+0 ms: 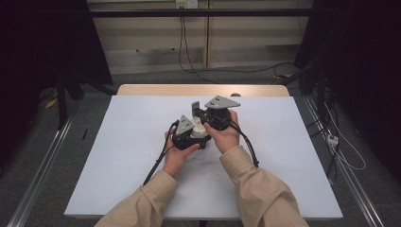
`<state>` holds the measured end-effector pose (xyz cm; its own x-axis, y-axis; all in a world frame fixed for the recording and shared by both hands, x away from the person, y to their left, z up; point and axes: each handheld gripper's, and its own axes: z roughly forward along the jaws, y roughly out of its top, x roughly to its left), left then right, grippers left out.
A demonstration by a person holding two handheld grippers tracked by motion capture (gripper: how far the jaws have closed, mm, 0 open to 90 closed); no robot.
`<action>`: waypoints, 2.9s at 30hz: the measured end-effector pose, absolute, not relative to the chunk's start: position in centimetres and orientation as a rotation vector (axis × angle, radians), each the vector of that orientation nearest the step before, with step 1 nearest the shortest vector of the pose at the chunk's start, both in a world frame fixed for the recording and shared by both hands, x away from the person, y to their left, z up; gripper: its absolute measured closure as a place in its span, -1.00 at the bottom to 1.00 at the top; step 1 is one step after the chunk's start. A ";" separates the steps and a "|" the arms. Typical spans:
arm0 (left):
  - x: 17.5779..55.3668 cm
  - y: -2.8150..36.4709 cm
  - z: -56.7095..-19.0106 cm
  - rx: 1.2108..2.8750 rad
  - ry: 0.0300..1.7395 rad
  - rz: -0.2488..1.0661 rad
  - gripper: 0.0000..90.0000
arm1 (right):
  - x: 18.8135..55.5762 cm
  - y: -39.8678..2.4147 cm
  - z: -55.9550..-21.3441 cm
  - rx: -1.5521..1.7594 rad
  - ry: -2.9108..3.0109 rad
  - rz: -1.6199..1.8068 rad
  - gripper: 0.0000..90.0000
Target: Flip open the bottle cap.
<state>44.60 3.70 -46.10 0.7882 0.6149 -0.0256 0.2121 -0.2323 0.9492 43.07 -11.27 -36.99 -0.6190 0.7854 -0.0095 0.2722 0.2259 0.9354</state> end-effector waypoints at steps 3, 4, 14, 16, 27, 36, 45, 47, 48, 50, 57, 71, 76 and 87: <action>44.6 3.6 -46.1 1.802 0.638 0.432 -0.59 | 43.1 -11.3 -37.0 0.970 2.014 1.386 1.00; 44.6 3.7 -46.1 1.808 0.634 0.434 -0.59 | 43.1 -11.3 -37.0 0.971 2.013 1.384 1.00; 44.5 3.6 -46.1 1.816 0.609 0.439 -0.59 | 43.0 -11.4 -36.9 0.974 2.005 1.385 1.00; 44.5 3.6 -46.0 1.826 0.602 0.468 -0.59 | 43.1 -11.4 -36.9 0.973 2.007 1.384 1.00; 44.5 3.6 -46.1 1.813 0.616 0.446 -0.59 | 43.2 -11.1 -36.8 0.973 2.002 1.374 1.00; 44.5 3.6 -46.1 1.810 0.626 0.432 -0.59 | 43.4 -11.0 -36.8 0.975 1.999 1.370 1.00; 44.5 3.6 -46.2 1.803 0.633 0.428 -0.59 | 43.5 -11.0 -36.8 0.975 1.999 1.372 1.00; 44.5 3.6 -46.1 1.809 0.629 0.430 -0.59 | 43.5 -11.0 -36.9 0.975 1.999 1.374 1.00; 44.5 3.6 -46.1 1.809 0.625 0.425 -0.59 | 43.5 -10.9 -36.9 0.976 1.998 1.374 1.00; 44.5 3.6 -46.1 1.808 0.631 0.430 -0.59 | 43.5 -10.9 -36.9 0.975 1.998 1.376 1.00; 44.5 3.6 -46.1 1.805 0.634 0.425 -0.59 | 43.7 -10.9 -36.9 0.975 1.997 1.375 1.00; 44.5 3.6 -46.1 1.809 0.629 0.429 -0.59 | 43.9 -10.8 -36.9 0.974 2.001 1.370 1.00; 44.5 3.6 -46.1 1.807 0.636 0.433 -0.59 | 44.2 -10.7 -36.8 0.973 2.004 1.364 1.00; 44.6 3.7 -46.1 1.812 0.628 0.432 -0.59 | 44.9 -10.5 -36.9 0.985 2.007 1.359 1.00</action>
<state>44.59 3.69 -46.12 0.7917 0.6107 -0.0148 0.2051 -0.2429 0.9481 44.86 -10.47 -36.86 -0.6008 0.7991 -0.0200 0.2780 0.2323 0.9321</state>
